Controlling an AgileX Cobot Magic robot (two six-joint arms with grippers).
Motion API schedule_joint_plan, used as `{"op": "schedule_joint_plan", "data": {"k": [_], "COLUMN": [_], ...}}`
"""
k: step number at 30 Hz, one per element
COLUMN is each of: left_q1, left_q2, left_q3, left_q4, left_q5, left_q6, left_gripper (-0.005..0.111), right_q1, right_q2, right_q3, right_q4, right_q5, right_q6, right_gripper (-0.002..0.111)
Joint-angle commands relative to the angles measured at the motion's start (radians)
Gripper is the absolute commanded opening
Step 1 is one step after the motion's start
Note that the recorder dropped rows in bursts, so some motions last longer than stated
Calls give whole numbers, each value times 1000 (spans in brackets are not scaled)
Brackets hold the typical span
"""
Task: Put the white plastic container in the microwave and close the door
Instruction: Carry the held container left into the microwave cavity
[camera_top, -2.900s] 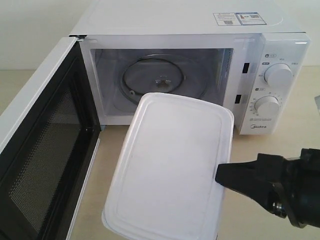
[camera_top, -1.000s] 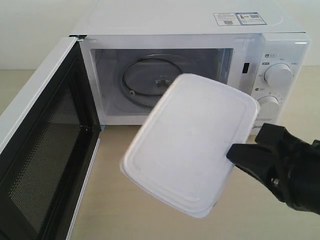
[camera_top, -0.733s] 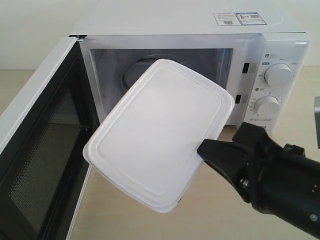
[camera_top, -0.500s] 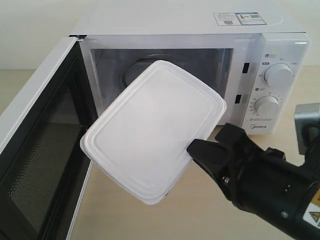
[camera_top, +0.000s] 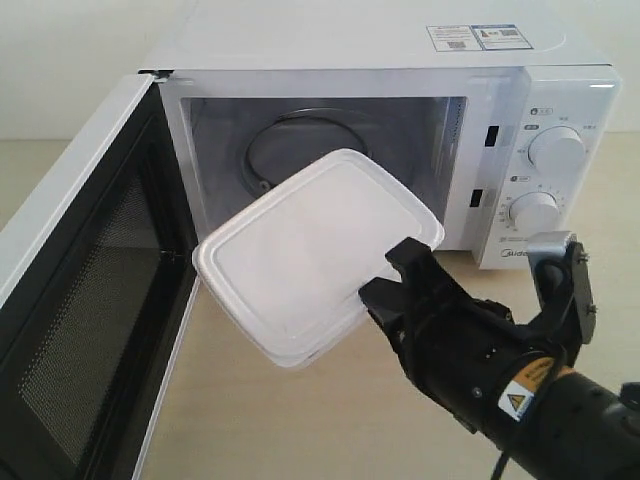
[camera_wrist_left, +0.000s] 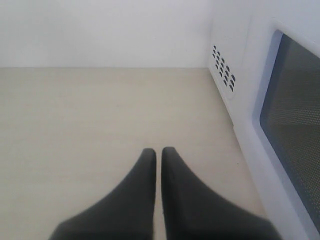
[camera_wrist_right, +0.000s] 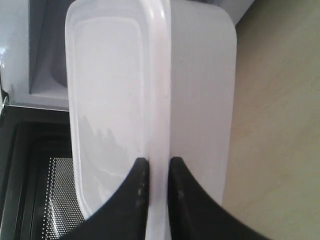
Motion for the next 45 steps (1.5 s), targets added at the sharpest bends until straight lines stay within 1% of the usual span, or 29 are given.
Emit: {"op": "schedule_joint_plan", "data": {"k": [1,9,15,18,22,26,29,37,45], "left_q1": [-1,-1,-1,-1,-1,-1,-1,-1,-1], "left_q2": [-3,-3,-3,-3,-3,-3,-3,-3,-3], "left_q3": [4,4,4,4,4,4,4,4,4], "left_q4": [-7,-7,-7,-7,-7,-7,-7,-7,-7], "left_q5": [-5,-5,-5,-5,-3,-3,-3,-3,-5], "left_q6": [1,1,1,1,1,1,1,1,1], "left_gripper": [4,4,4,4,4,4,4,4,4], "right_q1": [-1,-7,-71,-106,-110,-110,-118,-158,-158], "right_q2": [39,109,117,117,117,117,117,117,133], "right_q3": [-70,-147,-175,-198,-247,-296,-319,-329,-329], "right_q4": [63,150,145,130,142,241,247,241,245], "right_q5": [11,15,22,81,86,127,138,187,152], "right_q6": [-39,-82,-83,-92,-159,-252,-276,-266,-241], "right_gripper": [0,0,0,0,0,0,0,0,0]}}
